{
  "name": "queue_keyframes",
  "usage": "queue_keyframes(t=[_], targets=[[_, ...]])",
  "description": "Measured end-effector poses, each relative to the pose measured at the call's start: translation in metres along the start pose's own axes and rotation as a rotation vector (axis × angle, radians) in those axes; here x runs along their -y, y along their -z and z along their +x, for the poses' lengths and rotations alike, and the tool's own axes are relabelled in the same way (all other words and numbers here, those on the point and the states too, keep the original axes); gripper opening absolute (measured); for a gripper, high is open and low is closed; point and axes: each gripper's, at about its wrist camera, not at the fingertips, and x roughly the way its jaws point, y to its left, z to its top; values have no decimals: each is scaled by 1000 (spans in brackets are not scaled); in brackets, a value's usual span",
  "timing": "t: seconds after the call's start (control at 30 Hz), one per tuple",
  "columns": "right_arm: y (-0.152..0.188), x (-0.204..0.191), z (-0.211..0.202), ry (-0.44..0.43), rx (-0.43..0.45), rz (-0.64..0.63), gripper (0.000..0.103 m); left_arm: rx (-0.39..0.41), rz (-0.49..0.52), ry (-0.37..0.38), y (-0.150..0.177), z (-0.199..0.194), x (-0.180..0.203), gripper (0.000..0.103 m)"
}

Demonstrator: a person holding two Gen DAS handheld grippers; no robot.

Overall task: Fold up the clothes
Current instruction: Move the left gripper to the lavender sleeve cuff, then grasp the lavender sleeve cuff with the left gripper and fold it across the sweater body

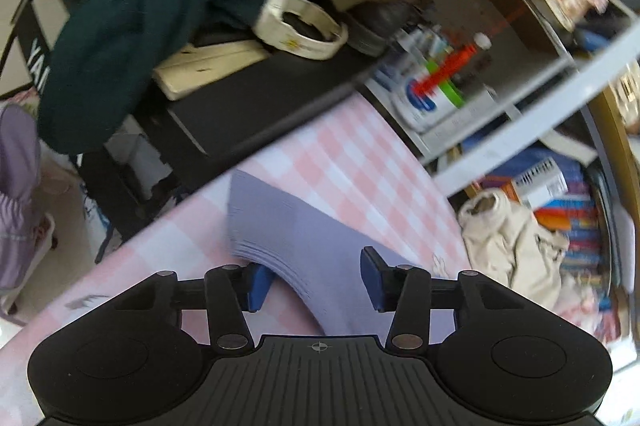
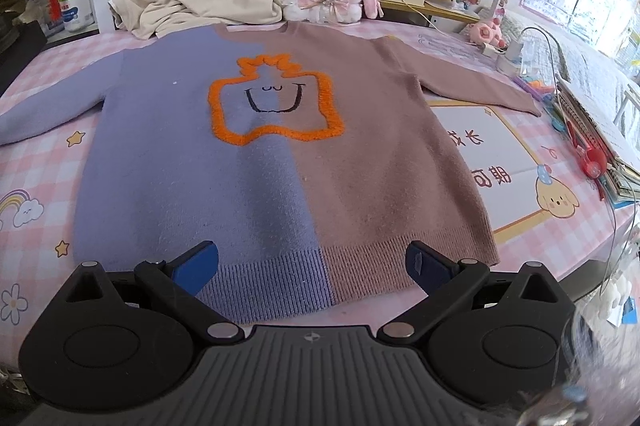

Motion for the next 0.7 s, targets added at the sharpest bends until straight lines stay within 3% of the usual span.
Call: queue_keyframes(t=[0.1,0.17,0.23,0.33,0.47,0.7], targets=[[0,0,0,-7,2,-15,101,2,-27,-16,-1,0,-3,32],[0,1,0,-12,3,-21,101,3,-36,-42,-1,1,-5,14],[0,4,1,-15,4,-23,101,2,-58,-56,-2,2,-10,4],[1,10,3,-24,8,-15,101,2,-48,-66,-2,2,-9,3],[-1,20,9,-56,5,-19,101,52,40,-59,1,-9,11,3],[-11,43,23,-137,19,-58,101,150,296,64,19,-37,103,3]])
